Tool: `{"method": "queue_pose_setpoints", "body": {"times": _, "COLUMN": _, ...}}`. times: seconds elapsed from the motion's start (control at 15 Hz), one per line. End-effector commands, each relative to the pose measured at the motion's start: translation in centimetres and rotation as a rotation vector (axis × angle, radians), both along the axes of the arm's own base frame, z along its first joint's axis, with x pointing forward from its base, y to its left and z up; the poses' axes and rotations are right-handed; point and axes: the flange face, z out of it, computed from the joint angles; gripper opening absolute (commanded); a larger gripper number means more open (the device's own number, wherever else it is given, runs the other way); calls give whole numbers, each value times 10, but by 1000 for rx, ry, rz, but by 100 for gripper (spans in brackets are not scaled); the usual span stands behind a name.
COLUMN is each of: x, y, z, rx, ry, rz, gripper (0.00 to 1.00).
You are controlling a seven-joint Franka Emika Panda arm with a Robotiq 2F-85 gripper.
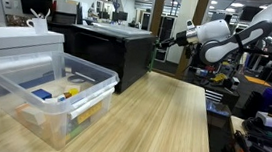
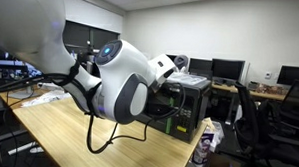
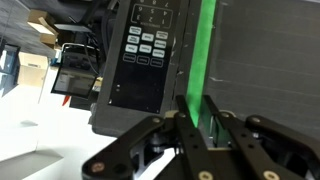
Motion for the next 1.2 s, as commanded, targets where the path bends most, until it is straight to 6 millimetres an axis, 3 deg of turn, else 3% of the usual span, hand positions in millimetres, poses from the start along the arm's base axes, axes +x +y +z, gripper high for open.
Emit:
{"method": "queue_pose_setpoints", "body": {"times": 0.0, "x": -16, "y": 10, "z": 20, "rx": 16, "ry": 16, "rz": -17, "gripper": 5}}
{"method": "queue_pose_setpoints", "body": {"times": 0.33, "x": -11, "y": 8, "z": 21, "rx": 11, "ry": 22, "rz": -21, "gripper": 5}}
{"method": "queue_pose_setpoints", "body": {"times": 0.4, "x": -7, "y": 7, "z": 21, "rx": 10, "ry": 17, "rz": -22, "gripper": 45}}
{"method": "queue_pose_setpoints", "body": {"times": 0.47, "x": -5, "y": 6, "z": 22, "rx": 8, "ry": 14, "rz": -24, "gripper": 47}}
{"method": "queue_pose_setpoints", "body": {"times": 0.53, "x": 3, "y": 3, "z": 11, "rx": 16, "ry": -11, "rz": -5, "gripper": 29}}
{"method": "queue_pose_setpoints", "body": {"times": 0.73, "x": 5, "y": 5, "z": 13, "rx": 13, "ry": -15, "rz": -1, "gripper": 47}}
{"method": "queue_pose_setpoints", "body": {"times": 1.13, "x": 5, "y": 5, "z": 14, "rx": 12, "ry": -15, "rz": -1, "gripper": 48}}
